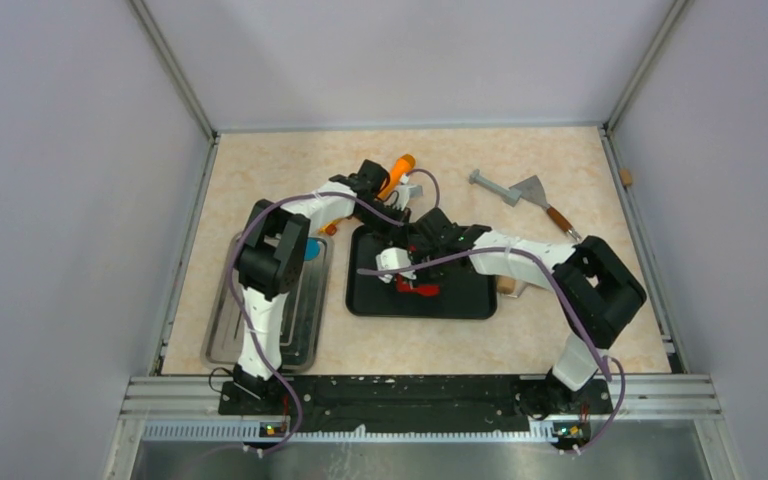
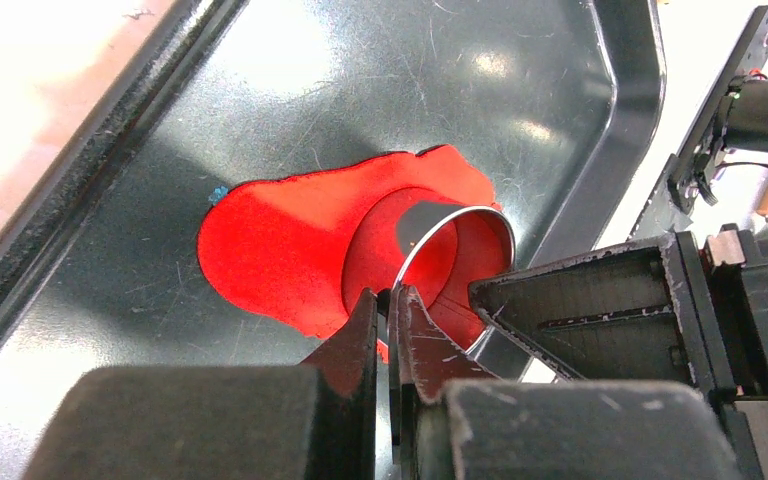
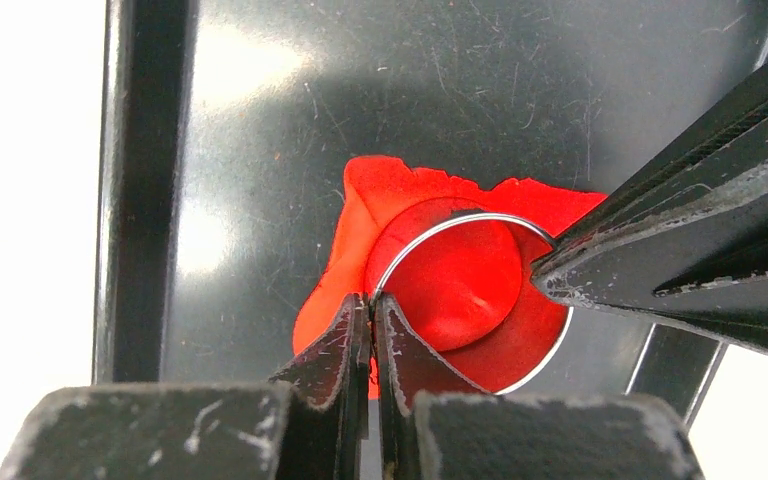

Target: Roll out the dumpling wrappers from the dough

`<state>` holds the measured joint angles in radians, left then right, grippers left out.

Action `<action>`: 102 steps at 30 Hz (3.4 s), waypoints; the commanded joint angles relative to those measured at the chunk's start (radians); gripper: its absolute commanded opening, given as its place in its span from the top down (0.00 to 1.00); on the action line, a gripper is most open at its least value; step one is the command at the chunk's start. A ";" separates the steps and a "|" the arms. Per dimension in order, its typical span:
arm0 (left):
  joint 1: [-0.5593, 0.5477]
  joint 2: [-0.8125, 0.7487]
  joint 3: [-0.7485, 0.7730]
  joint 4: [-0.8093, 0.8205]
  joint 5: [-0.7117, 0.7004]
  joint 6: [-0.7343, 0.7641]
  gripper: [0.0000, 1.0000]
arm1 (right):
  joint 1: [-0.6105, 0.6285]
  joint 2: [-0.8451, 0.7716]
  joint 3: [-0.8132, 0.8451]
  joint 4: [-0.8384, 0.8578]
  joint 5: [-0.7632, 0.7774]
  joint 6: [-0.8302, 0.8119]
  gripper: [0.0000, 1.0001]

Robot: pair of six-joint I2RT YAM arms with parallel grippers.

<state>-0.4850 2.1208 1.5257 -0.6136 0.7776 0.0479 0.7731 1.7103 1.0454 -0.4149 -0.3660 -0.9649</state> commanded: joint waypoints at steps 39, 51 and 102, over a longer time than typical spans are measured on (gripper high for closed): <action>-0.092 0.207 0.255 -0.116 -0.036 0.063 1.00 | 0.074 0.256 0.200 0.098 0.146 0.839 1.00; -0.091 0.187 0.238 -0.156 -0.049 0.096 1.00 | 0.072 0.243 0.203 -0.028 0.045 0.680 1.00; 0.214 -0.325 -0.028 -0.062 0.071 0.014 0.58 | 0.061 -0.028 0.431 -0.389 0.077 0.319 1.00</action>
<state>-0.2993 1.8603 1.5326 -0.6960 0.8192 0.0799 0.8227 1.8160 1.3712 -0.7273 -0.2848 -0.6621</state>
